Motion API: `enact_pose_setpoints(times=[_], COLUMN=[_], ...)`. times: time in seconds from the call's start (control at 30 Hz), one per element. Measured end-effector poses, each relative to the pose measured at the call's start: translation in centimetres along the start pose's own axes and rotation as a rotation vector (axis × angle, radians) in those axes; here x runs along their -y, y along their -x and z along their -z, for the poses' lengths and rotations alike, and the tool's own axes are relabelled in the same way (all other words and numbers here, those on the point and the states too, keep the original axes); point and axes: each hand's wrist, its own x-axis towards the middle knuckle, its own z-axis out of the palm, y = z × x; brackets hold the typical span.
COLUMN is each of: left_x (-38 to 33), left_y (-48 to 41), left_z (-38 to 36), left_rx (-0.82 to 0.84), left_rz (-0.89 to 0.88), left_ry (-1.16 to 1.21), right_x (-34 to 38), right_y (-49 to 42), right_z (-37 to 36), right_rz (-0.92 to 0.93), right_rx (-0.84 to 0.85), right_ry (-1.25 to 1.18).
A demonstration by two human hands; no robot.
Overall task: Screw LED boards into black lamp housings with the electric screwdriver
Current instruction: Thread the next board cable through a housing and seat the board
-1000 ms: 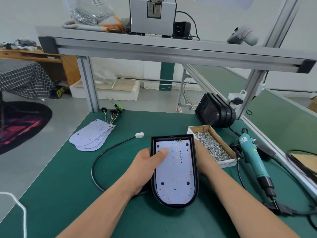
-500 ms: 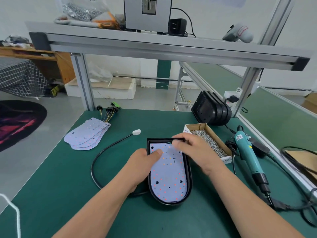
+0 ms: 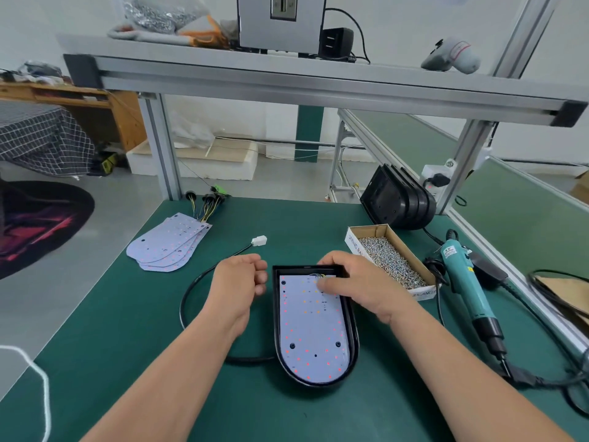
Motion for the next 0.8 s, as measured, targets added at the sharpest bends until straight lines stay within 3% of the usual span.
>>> enact_pose_setpoints(times=[0.1, 0.47, 0.8], left_x=[-0.1, -2.3, -2.4], left_y=[-0.4, 0.4, 1.6], left_z=[0.1, 1.1, 0.5], left_rx=[-0.025, 0.243, 0.407], left_rz=[0.034, 0.067, 0.034], left_ry=[0.105, 0.552, 0.441], right_x=[0.5, 0.9, 0.4], right_y=[-0.3, -0.8, -0.8], right_z=[-0.6, -2.2, -2.5], right_rz=[0.014, 0.096, 0.167], right_rx=[-0.01, -0.069, -0.166], right_ry=[0.072, 0.365, 0.004])
